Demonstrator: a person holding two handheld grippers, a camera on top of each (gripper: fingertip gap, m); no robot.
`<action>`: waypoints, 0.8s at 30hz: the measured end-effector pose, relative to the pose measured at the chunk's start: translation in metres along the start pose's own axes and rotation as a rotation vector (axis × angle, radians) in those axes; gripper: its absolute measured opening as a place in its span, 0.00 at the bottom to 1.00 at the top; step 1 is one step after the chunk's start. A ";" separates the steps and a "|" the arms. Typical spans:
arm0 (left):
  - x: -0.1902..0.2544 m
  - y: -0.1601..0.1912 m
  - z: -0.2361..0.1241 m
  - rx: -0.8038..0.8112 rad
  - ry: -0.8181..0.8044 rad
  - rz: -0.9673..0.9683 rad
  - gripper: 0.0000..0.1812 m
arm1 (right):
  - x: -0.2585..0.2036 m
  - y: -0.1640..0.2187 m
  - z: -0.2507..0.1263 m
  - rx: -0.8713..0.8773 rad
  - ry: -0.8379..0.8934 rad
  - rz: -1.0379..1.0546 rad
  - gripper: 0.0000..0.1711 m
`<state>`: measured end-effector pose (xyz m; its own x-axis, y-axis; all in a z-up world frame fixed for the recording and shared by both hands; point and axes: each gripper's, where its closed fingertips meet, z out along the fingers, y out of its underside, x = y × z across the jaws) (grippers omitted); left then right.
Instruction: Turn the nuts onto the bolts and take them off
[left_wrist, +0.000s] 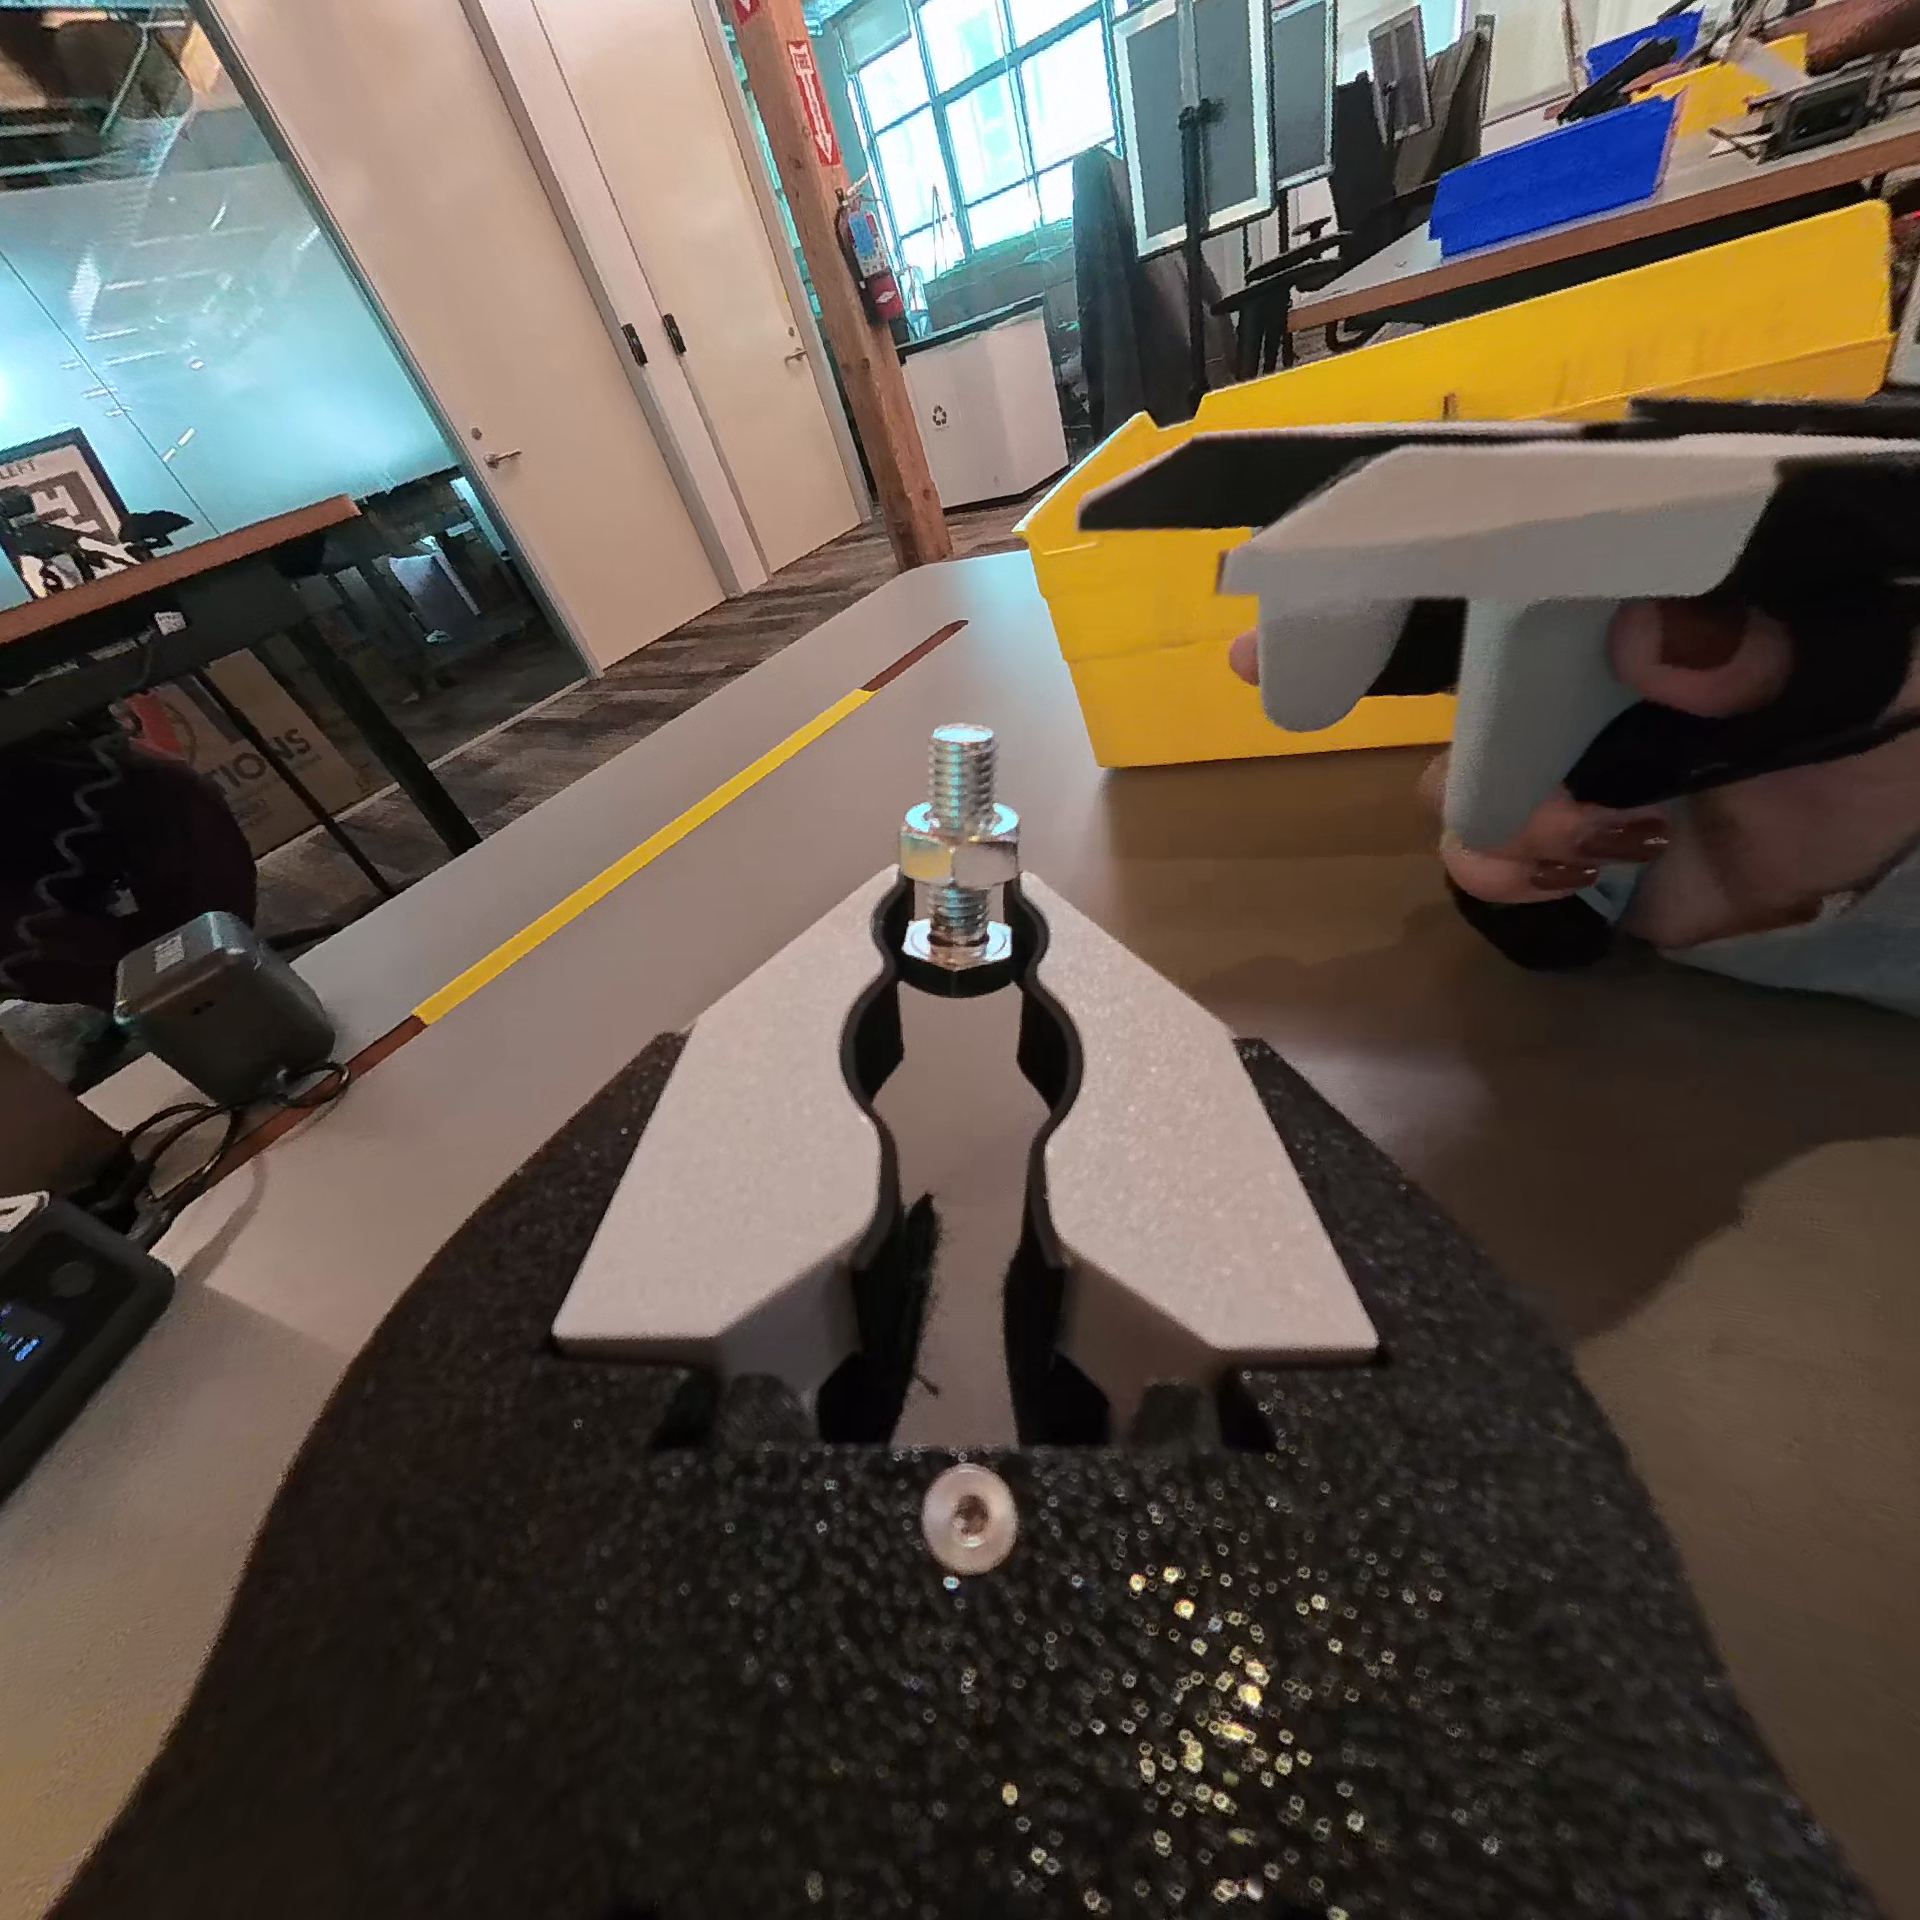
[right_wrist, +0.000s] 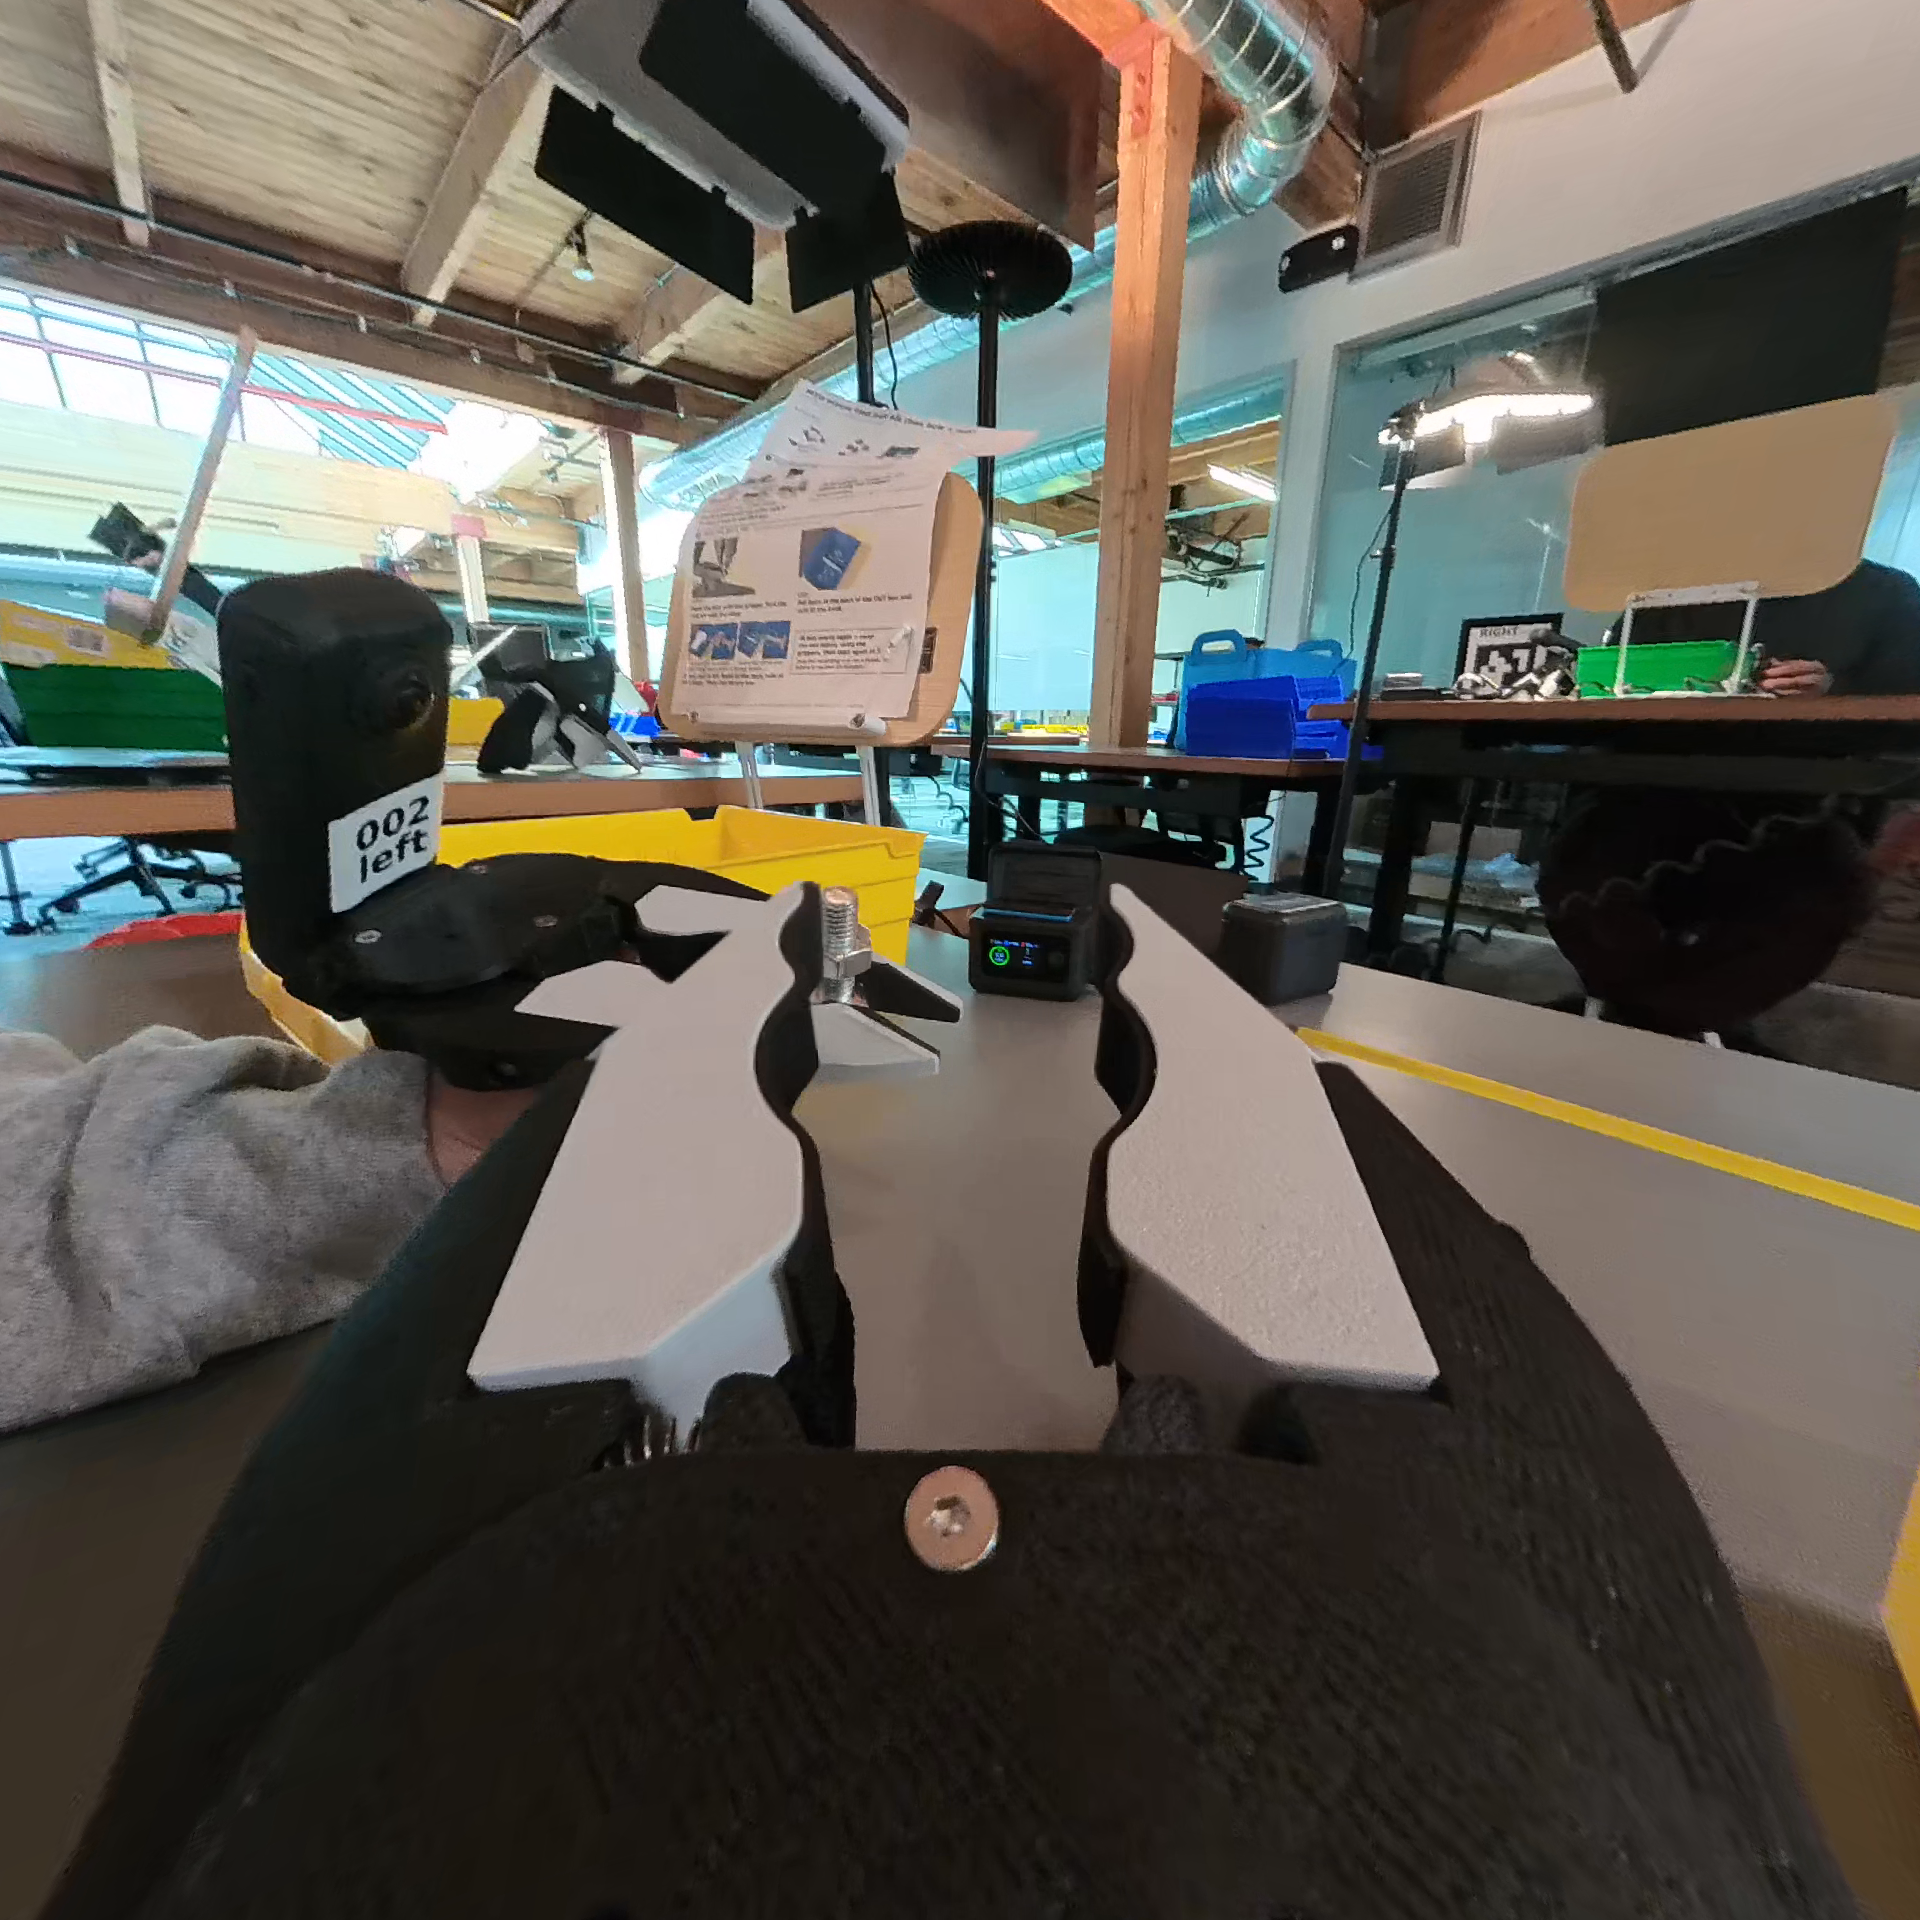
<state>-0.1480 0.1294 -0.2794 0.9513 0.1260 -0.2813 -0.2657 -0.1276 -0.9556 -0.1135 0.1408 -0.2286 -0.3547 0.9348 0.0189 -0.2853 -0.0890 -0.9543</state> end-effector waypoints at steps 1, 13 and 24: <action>0.000 0.000 0.001 -0.001 -0.002 0.004 0.08 | 0.001 0.000 -0.001 0.000 0.002 0.012 0.30; -0.002 -0.003 0.003 0.022 -0.005 -0.029 0.08 | -0.033 0.008 0.018 -0.025 -0.087 0.192 0.42; -0.003 0.010 0.004 -0.094 -0.057 0.267 0.08 | -0.043 0.040 0.019 -0.248 -0.176 0.339 0.41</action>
<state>-0.1538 0.1313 -0.2885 0.8386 0.1308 -0.5288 -0.4873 -0.2539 -0.8355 -0.1269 0.0904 -0.2618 -0.5435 0.7925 -0.2766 0.0870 -0.2745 -0.9576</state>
